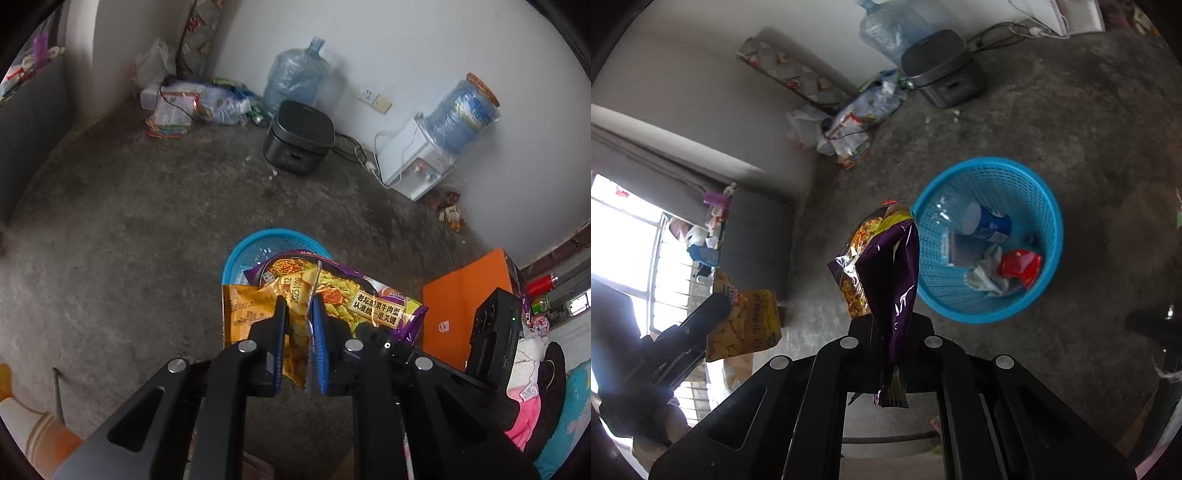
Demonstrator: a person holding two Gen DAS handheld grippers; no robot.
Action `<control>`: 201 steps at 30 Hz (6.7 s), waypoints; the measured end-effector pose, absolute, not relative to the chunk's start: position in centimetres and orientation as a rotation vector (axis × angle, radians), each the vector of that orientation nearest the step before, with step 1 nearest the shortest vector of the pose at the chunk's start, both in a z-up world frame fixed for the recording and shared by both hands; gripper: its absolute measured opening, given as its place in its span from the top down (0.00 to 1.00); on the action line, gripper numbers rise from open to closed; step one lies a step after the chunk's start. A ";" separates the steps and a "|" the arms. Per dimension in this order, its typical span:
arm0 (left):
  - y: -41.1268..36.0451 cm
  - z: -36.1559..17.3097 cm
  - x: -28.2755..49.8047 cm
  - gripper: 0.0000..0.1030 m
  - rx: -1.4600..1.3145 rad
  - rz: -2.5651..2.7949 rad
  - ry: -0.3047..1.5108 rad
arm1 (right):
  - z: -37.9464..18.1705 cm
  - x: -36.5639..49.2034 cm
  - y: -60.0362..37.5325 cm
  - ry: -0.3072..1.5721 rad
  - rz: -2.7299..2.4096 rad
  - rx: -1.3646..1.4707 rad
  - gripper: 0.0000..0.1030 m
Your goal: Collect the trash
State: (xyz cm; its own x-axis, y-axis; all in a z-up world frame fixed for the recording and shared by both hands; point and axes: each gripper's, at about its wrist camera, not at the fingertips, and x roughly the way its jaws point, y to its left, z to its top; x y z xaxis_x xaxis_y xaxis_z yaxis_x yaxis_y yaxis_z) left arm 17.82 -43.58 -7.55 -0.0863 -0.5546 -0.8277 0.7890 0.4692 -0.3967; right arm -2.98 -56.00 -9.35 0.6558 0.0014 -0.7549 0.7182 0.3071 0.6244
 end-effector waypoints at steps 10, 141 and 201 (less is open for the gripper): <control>-54.7 -20.5 17.0 0.74 0.500 -1.029 1.394 | -19.4 -1.9 -61.1 0.977 -0.854 1.281 0.72; 11.8 -3.6 13.0 0.67 -0.562 -0.532 0.925 | 1.4 9.2 -15.2 0.907 0.645 0.138 0.99; 9.1 -4.7 15.2 0.68 -0.597 -0.561 1.052 | 0.5 9.1 -17.3 0.957 0.597 0.321 0.99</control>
State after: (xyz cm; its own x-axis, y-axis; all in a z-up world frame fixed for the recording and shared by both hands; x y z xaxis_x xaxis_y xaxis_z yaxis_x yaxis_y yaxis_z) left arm 15.15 9.10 -4.71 0.3881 -0.6791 -0.6231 0.1390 0.7115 -0.6888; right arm 9.11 -17.27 0.46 0.4334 0.6060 -0.6671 -0.3323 0.7955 0.5068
